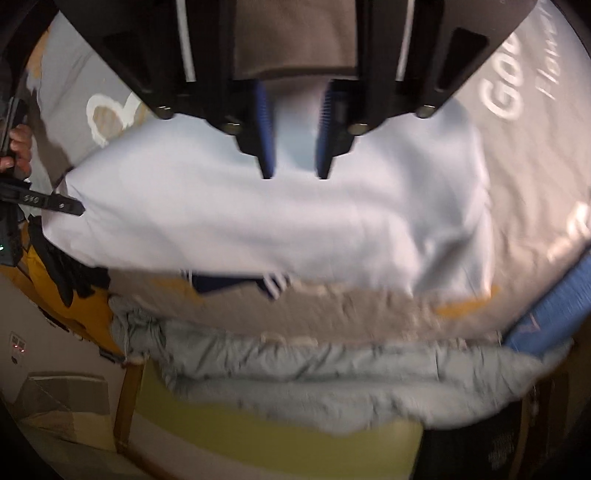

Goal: Fold large clothes

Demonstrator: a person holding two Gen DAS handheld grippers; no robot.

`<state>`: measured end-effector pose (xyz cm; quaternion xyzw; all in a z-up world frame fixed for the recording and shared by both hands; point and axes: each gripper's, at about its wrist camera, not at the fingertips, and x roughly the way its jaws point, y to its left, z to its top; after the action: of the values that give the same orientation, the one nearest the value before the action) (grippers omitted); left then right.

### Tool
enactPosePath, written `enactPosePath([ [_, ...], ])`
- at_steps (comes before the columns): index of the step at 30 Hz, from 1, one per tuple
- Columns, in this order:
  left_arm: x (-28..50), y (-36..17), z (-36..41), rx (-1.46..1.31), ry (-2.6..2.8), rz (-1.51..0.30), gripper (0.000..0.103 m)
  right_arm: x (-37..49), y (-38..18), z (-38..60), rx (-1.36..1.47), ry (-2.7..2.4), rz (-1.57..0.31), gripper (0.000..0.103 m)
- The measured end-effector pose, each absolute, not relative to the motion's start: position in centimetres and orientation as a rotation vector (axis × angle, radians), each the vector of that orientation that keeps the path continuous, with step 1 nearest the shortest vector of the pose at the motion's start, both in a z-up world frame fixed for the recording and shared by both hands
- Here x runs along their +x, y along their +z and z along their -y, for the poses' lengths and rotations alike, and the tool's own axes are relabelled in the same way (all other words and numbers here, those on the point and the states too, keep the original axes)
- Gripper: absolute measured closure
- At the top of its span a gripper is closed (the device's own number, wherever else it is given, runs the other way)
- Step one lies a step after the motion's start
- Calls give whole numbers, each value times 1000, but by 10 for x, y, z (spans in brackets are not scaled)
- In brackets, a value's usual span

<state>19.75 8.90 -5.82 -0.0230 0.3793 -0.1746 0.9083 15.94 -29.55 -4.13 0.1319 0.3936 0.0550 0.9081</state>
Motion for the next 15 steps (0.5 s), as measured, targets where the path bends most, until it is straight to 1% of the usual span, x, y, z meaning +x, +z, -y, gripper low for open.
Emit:
enactPosePath([
  [2,199,-75,-85,-16,-341,-829,82,166,-58,291,246,95,-895,103],
  [7,191,-80,-76,38,-318,-812,82,167,-65,294,281,96,-968,103],
  [9,190,-74,-81,-30,-339,-813,83,165,-63,297,321,96,-953,103],
  [11,186,-60,-82,-114,-434,-787,83,158,-48,294,326,115,-893,103],
  [13,179,-46,-71,-92,-488,-745,83,151,-36,280,280,166,-844,103],
  [15,178,-45,-58,-60,-505,-752,83,153,-41,268,260,181,-882,103],
])
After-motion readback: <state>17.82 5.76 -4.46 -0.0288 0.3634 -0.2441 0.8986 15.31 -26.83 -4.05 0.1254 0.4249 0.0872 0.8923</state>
